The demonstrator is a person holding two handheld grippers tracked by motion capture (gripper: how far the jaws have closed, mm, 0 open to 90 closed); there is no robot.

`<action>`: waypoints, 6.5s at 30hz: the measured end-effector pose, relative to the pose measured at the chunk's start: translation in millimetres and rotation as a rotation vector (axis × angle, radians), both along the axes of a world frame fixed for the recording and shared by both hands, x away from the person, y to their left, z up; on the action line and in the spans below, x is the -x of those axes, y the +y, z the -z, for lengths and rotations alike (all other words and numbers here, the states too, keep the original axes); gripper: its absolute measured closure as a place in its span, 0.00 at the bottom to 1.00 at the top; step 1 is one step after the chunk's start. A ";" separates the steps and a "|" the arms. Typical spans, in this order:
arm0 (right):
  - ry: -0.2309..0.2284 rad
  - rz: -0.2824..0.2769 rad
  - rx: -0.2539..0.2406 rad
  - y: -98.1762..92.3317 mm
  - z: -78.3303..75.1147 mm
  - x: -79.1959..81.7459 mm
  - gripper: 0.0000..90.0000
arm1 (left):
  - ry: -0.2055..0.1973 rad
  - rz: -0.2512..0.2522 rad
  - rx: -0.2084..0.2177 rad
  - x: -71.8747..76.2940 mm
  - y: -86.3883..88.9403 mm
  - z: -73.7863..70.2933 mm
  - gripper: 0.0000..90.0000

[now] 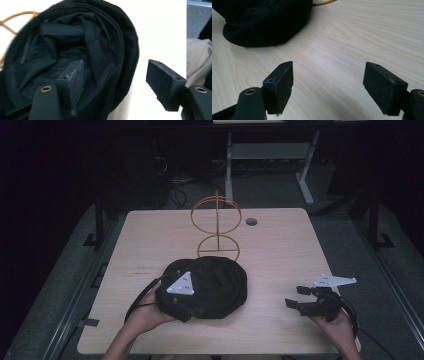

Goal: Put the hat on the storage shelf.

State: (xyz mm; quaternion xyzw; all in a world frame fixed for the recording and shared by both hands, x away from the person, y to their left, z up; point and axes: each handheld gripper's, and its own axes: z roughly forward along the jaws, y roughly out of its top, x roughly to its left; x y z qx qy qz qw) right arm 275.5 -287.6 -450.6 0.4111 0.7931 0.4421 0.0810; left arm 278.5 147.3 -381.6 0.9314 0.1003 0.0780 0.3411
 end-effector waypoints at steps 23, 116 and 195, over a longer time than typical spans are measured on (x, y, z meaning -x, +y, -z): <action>0.006 -0.011 0.007 3.6 0.1 -0.2 0.26 | 0.058 0.028 -0.224 -4.8 -60.9 34.6 0.50; -0.371 -0.131 -0.287 56.3 -102.4 9.2 0.97 | 0.181 0.206 0.410 -21.9 -66.9 -50.3 0.77; -0.290 -0.127 -0.058 162.9 -263.9 -183.7 0.96 | -0.003 -0.280 0.153 -26.8 80.1 41.8 0.31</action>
